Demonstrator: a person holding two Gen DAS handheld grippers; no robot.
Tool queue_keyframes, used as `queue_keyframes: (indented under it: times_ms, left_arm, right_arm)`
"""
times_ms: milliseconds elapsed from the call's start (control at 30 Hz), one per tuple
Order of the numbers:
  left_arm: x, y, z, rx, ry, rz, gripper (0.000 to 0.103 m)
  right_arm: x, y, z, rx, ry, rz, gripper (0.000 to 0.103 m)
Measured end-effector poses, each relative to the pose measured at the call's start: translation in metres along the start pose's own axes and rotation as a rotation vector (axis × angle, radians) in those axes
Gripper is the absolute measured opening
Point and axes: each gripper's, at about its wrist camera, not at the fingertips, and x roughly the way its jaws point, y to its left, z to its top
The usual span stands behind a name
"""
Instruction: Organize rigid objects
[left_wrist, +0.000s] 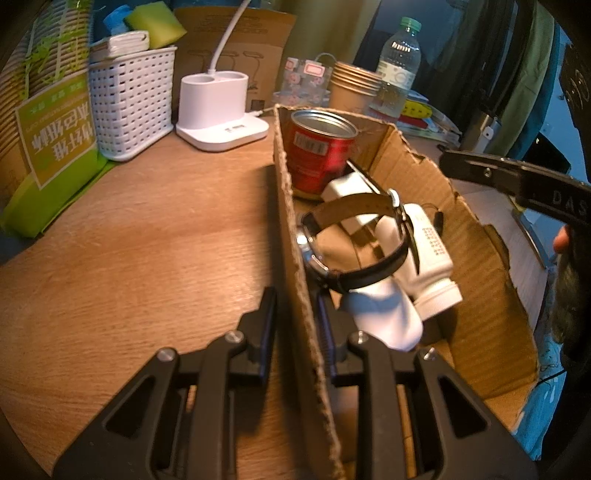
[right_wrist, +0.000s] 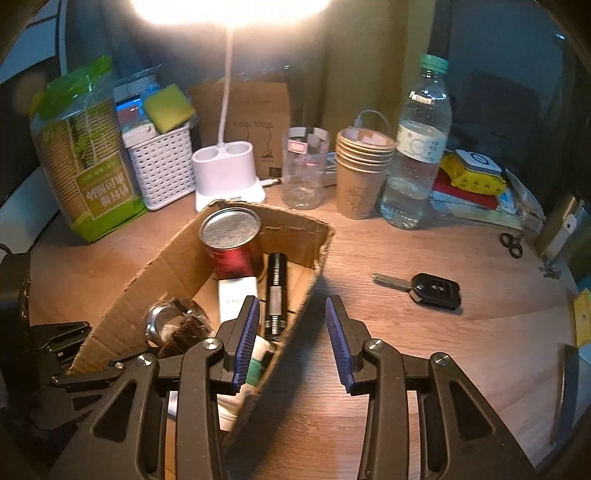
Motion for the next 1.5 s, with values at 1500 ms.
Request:
queue_keyframes:
  times_ms: [1500]
  left_arm:
    - [0.0, 0.0, 0.0, 0.001, 0.001, -0.001, 0.026]
  right_arm:
    - [0.043, -0.098, -0.012, 0.144, 0.038, -0.152, 0.06]
